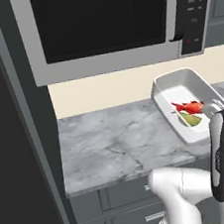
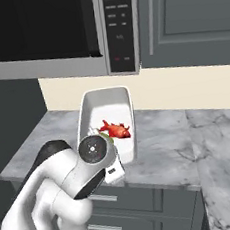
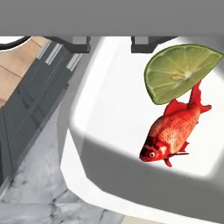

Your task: Place the tupperware on the top shelf of the fridge. Make space for the tupperware among the existing items by rearranging them on the shelves if needed. Close the fridge door when finished.

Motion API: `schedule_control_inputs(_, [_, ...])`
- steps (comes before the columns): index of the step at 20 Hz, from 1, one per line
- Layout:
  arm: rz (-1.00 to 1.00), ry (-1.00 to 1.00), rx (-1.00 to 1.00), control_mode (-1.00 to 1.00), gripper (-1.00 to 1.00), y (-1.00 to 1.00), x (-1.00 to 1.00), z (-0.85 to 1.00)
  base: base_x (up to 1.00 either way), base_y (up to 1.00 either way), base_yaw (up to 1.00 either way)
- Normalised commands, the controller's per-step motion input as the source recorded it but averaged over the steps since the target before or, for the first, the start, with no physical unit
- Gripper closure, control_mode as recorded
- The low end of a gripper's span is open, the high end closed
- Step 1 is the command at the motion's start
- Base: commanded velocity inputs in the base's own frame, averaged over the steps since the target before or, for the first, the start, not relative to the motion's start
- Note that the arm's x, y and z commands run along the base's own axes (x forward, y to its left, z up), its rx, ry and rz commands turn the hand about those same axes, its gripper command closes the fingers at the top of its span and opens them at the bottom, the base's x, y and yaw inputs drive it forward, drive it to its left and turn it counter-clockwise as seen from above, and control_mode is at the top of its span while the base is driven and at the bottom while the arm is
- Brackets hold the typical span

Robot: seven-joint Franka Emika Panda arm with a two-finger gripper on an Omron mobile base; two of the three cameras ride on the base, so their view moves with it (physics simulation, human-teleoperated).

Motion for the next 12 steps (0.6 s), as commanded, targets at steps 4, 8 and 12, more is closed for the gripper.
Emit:
schedule_control_inputs(4, [0.00, 0.08, 0.00, -1.00, 1.00, 0.46, -0.50, 0.88, 0.00, 0.00, 0.00])
schedule_control_inputs(8, [0.00, 0.14, 0.00, -1.00, 1.00, 0.49, -0.33, 0.77, 0.00, 0.00, 0.00])
schedule_control_inputs(12, [0.01, 0.05, 0.00, -1.00, 1.00, 0.30, -0.30, 0.53, 0.00, 0.00, 0.00])
